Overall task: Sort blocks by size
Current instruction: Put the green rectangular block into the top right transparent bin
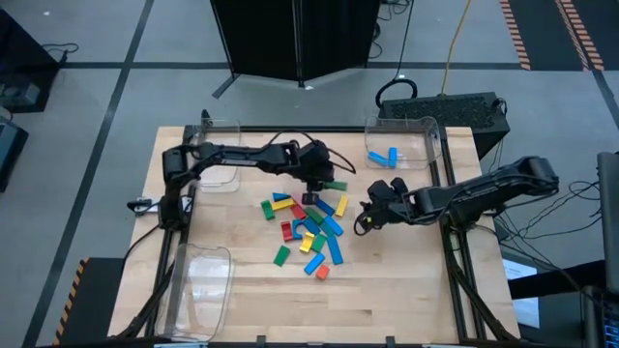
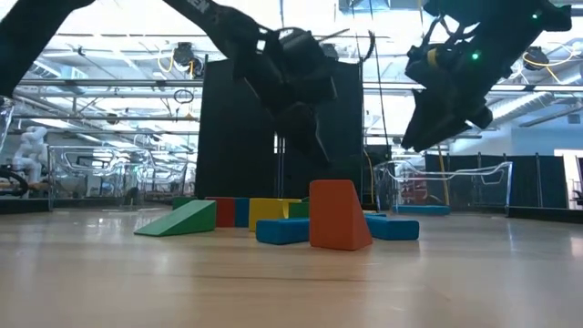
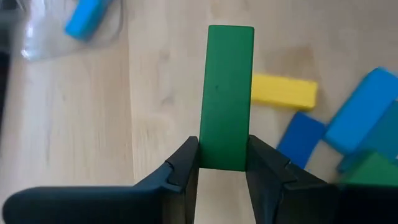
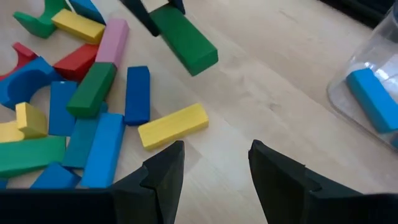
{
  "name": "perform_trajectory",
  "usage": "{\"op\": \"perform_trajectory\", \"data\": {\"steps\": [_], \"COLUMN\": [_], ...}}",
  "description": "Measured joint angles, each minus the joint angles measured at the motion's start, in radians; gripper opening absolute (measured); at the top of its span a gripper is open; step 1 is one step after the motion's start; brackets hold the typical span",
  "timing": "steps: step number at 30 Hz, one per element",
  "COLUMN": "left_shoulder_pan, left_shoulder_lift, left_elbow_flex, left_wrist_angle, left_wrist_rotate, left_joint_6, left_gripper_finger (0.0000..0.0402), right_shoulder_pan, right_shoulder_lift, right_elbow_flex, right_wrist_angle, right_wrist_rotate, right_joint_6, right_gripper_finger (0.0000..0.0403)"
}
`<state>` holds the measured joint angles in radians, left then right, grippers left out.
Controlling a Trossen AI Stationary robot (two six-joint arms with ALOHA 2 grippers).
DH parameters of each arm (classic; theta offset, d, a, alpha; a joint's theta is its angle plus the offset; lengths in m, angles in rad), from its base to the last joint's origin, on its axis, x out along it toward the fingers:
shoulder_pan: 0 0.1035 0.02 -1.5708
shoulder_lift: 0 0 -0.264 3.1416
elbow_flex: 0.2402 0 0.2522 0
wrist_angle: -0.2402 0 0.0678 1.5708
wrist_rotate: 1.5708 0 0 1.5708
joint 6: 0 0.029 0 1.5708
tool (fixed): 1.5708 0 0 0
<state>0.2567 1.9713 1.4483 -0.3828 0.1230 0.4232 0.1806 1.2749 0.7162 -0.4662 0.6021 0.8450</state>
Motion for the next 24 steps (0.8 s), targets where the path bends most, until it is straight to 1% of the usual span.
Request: {"op": "perform_trajectory", "data": {"steps": [2, 6, 7, 9, 10, 12, 14, 16, 17, 19, 21, 24], "left_shoulder_pan": [-0.019, -0.049, -0.054, -0.062, -0.065, -0.072, -0.083, -0.103, -0.118, -0.151, -0.187, -0.232], "left_shoulder_lift": [-0.01, -0.044, -0.056, -0.078, -0.09, -0.115, -0.139, -0.157, -0.159, -0.158, -0.158, -0.15], "left_elbow_flex": [-0.002, -0.034, -0.049, -0.084, -0.106, -0.157, -0.201, -0.24, -0.255, -0.275, -0.278, -0.276], "left_wrist_angle": [-0.001, 0.02, 0.022, 0.051, 0.073, 0.124, 0.183, 0.23, 0.25, 0.28, 0.283, 0.302], "left_wrist_rotate": [-0.016, -0.053, -0.071, -0.098, -0.102, -0.105, -0.116, -0.157, -0.189, -0.26, -0.308, -0.325], "left_joint_6": [0.0, 0.0, -0.002, -0.024, -0.033, -0.055, -0.081, -0.1, -0.103, -0.101, -0.086, -0.05], "left_gripper_finger": [0.0096, 0.0096, 0.0096, 0.0096, 0.0096, 0.0096, 0.0096, 0.0096, 0.0096, 0.0096, 0.0096, 0.0096], "right_shoulder_pan": [0.014, 0.014, 0.014, 0.016, 0.016, 0.015, 0.008, -0.005, -0.005, -0.013, -0.019, -0.024], "right_shoulder_lift": [0.001, -0.044, -0.063, -0.101, -0.119, -0.136, -0.131, -0.111, -0.107, -0.093, -0.082, -0.06], "right_elbow_flex": [-0.025, -0.123, -0.157, -0.239, -0.288, -0.392, -0.493, -0.561, -0.582, -0.588, -0.58, -0.534], "right_wrist_angle": [0.026, 0.079, 0.111, 0.232, 0.334, 0.603, 0.89, 1.103, 1.148, 1.164, 1.163, 1.169], "right_wrist_rotate": [0.03, 0.03, 0.03, 0.026, 0.022, -0.017, -0.084, -0.107, -0.105, -0.104, -0.106, -0.11], "right_joint_6": [0.008, 0.07, 0.087, 0.116, 0.119, 0.101, 0.077, 0.079, 0.097, 0.113, 0.116, 0.093], "right_gripper_finger": [0.0173, 0.0173, 0.0173, 0.0173, 0.0173, 0.0173, 0.0173, 0.0173, 0.0173, 0.0173, 0.0174, 0.0176]}}
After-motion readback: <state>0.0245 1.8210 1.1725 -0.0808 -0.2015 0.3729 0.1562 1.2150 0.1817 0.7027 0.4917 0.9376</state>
